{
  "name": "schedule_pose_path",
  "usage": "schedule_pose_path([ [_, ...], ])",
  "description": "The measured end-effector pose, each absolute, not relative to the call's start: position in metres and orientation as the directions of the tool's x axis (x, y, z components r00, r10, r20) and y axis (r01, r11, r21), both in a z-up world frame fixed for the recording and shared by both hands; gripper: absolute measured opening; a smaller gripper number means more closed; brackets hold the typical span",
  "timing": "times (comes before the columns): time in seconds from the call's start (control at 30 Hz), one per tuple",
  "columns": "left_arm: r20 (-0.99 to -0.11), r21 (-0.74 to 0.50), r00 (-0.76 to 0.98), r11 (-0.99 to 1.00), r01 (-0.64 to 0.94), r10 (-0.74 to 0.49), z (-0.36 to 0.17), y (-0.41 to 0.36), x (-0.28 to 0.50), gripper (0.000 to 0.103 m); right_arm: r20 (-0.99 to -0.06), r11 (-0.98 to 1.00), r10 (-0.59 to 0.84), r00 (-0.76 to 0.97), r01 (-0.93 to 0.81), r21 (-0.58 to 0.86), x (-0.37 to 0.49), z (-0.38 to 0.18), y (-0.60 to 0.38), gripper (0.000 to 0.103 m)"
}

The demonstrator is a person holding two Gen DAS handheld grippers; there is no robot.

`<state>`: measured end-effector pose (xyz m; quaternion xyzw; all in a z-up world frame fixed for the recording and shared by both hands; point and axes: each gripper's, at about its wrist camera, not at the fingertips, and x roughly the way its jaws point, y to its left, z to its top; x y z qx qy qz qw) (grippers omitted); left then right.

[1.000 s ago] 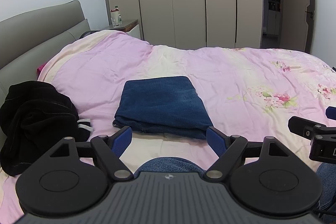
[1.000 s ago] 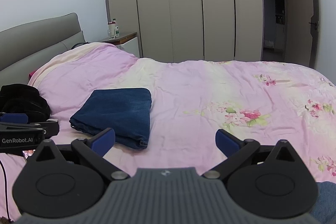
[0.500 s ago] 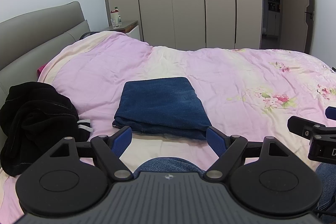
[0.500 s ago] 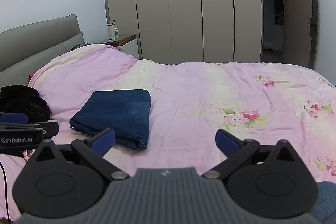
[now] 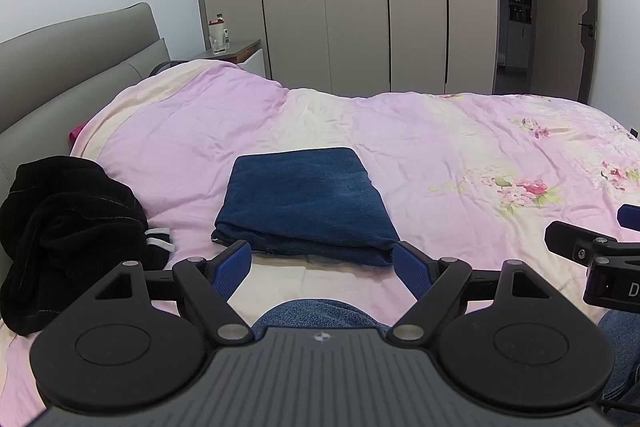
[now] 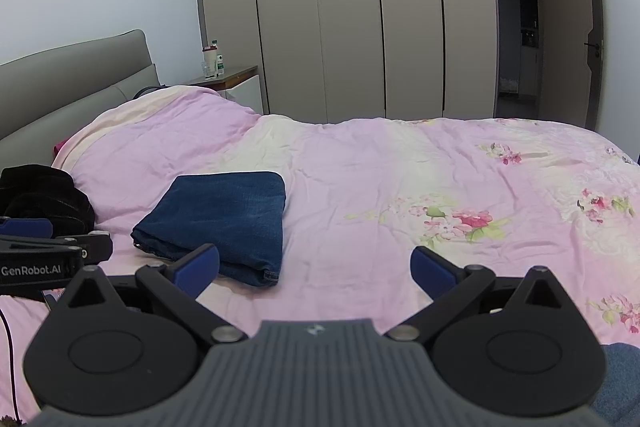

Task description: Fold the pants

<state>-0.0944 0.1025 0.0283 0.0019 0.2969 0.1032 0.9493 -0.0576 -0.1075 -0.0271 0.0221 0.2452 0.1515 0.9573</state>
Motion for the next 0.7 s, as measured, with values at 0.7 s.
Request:
schedule_pose_path([
  [0.7,-0.546,0.063,0.818,0.983,-0.175,0.18,0.0298,0.0967,-0.0972,0.094,-0.463,0.953,0.301,0.834,-0.273,0.13,-0.0581,-0.0264,-0.1092,0.098],
])
